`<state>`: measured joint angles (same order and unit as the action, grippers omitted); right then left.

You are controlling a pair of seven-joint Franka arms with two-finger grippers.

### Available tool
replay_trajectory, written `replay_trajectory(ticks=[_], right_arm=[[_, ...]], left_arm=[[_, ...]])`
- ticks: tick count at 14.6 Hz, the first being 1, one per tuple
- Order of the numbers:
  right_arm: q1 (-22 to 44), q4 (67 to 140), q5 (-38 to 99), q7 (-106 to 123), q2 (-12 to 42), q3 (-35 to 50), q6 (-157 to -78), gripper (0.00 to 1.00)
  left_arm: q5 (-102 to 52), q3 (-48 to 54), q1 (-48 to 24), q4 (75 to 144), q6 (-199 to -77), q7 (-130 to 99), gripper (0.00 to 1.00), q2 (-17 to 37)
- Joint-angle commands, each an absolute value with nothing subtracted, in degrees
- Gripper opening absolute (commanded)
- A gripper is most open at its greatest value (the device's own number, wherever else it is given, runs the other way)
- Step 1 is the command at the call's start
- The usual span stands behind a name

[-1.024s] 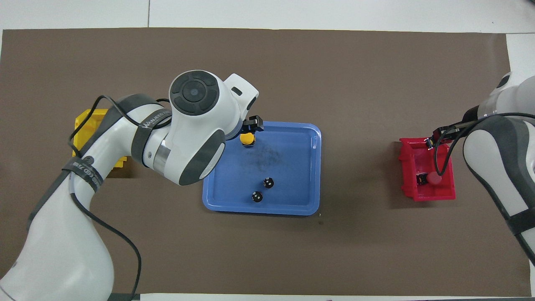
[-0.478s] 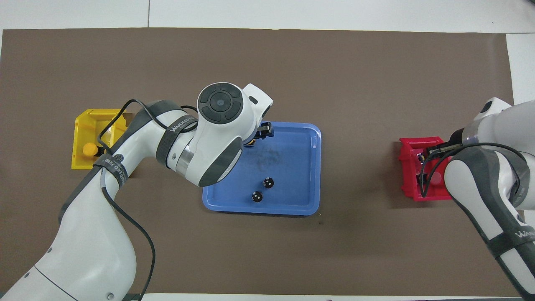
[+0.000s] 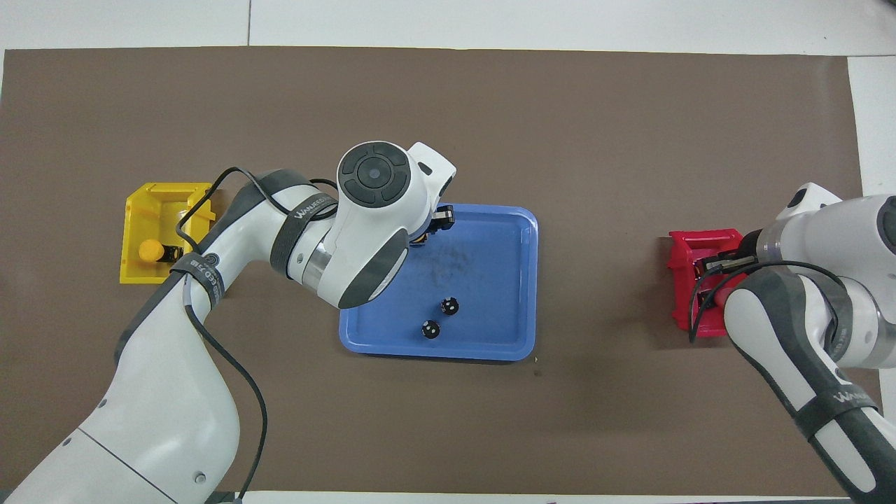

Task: Sort red and yellow buttons by color
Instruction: 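Carry the yellow button to the yellow bin with the left gripper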

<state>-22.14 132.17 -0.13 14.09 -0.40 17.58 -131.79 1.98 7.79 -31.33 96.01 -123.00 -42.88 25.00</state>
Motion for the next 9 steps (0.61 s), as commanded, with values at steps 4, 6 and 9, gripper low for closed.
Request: replay_trajectory(ticks=[4, 6, 9], right_arm=[[-23.0, 133.4, 1.7, 15.1, -1.8, 18.0, -133.0, 0.65], [-23.1, 130.2, 1.7, 15.9, -1.6, 17.9, -128.4, 0.65], [-22.9, 121.9, 1.7, 15.6, -1.4, 17.9, -119.2, 0.96]], left_arm=[[2.8, 6.9, -28.7, 86.7, -109.6, -44.1, 0.01, 22.1], [2.8, 7.2, -23.2, 85.5, -102.0, -39.2, 0.01, 18.2], [1.5, 6.8, -13.7, 85.5, -97.6, -25.8, 0.01, 13.5]])
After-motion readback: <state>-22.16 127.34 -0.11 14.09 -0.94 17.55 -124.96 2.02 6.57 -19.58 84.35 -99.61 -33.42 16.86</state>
